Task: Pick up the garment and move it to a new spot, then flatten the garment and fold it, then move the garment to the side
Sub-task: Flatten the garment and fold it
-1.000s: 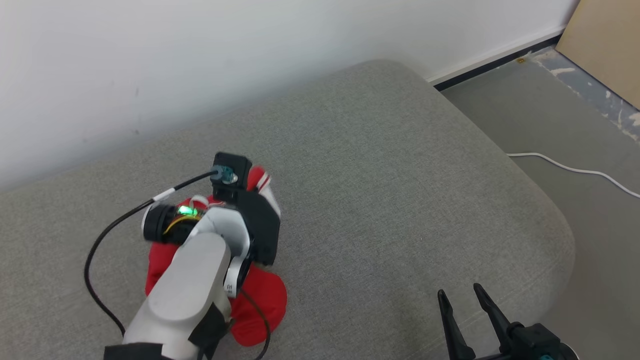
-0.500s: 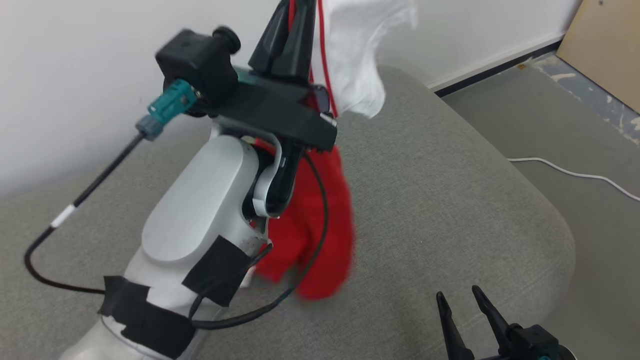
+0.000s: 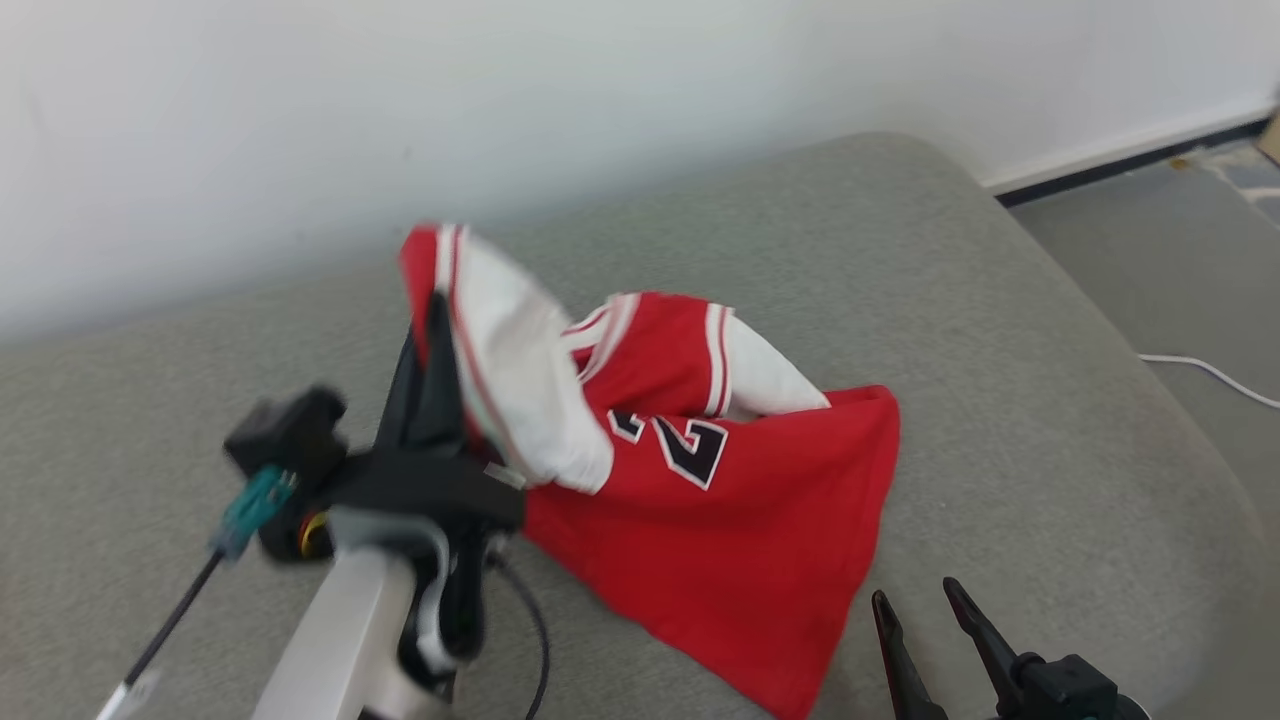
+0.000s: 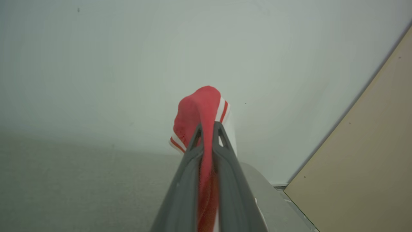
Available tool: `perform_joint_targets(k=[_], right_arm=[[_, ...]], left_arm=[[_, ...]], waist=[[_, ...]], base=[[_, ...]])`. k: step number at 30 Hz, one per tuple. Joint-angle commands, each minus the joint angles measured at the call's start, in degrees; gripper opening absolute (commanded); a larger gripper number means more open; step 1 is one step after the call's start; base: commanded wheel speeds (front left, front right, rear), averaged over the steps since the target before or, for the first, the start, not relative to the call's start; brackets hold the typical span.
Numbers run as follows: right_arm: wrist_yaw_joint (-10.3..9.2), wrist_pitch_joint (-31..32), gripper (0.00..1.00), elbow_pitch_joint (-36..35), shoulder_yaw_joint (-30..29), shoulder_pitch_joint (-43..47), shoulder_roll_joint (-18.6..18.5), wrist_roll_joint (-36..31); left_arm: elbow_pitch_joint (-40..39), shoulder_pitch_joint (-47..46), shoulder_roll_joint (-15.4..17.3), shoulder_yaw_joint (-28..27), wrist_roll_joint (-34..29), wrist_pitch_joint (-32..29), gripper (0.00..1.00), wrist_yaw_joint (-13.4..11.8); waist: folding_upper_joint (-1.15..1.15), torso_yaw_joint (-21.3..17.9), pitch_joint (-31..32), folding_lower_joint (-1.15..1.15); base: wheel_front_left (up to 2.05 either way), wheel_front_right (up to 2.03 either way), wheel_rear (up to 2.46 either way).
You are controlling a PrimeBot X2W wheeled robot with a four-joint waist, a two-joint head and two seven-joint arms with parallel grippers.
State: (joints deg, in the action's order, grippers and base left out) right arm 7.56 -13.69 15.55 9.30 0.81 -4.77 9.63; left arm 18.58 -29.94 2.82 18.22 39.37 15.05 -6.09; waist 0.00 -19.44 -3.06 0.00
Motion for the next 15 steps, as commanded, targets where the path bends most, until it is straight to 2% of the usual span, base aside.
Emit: perform_joint_targets(k=[1, 7, 13, 14, 15], right_arm=[[-0.15, -0.08, 1.0, -0.28, 0.11, 0.23, -0.3, 0.22], [-0.15, 0.54, 1.0, -0.83, 0.9, 0.16, -0.71, 0.34], [-0.15, 1.19, 1.0, -1.28, 1.21, 0.52, -1.0, 0.42], [-0.15, 1.35, 1.0, -1.4, 1.3, 0.46, -1.03, 0.44], [-0.15, 1.37, 1.0, -1.5, 1.34, 0.42, -1.05, 0.41]], left_arm=[[0.37, 3.22, 0.08, -1.84, -0.14, 0.18, 0.0, 0.25], [1.79, 13.48, 0.08, -9.33, -0.13, 0.19, 0.0, 1.08], [1.68, 18.71, 0.12, -14.19, 2.97, 0.18, 0.0, 2.74], [2.09, 19.61, 0.07, -14.66, 3.65, 0.18, 0.33, 3.15], [2.45, 20.29, 0.06, -15.33, 4.41, 0.19, 0.82, 3.48]], waist=[[0.0, 4.07, -0.29, 0.0], [0.0, 7.68, 0.23, 0.0], [0.0, 8.73, 0.96, 0.0], [0.0, 8.78, 1.04, 0.0], [0.0, 8.8, 1.12, 0.0]], base=[[0.0, 0.0, 0.0], [0.0, 0.0, 0.0], [0.0, 0.0, 0.0], [0.0, 0.0, 0.0], [0.0, 0.0, 0.0]])
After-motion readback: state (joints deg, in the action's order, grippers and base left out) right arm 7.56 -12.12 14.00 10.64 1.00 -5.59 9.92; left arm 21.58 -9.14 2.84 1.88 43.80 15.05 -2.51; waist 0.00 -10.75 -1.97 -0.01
